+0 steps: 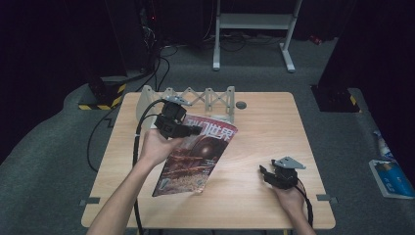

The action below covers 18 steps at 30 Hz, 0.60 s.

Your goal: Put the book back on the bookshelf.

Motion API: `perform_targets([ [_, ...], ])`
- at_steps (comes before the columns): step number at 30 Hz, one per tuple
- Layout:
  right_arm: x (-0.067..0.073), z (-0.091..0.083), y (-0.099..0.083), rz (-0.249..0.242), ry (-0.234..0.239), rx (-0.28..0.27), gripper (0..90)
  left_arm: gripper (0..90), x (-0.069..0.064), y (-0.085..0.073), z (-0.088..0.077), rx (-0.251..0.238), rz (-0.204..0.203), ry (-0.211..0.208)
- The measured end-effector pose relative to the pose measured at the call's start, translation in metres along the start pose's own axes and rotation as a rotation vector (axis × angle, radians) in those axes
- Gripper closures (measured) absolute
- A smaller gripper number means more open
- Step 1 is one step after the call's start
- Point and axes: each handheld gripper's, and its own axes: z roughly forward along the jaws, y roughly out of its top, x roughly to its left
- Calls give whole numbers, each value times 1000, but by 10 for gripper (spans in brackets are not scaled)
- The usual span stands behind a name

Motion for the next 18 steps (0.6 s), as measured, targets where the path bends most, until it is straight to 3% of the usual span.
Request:
perform_targets([
  [18,0,0,0,-2,0,0,417,832,24,6,-21,49,-35,68],
])
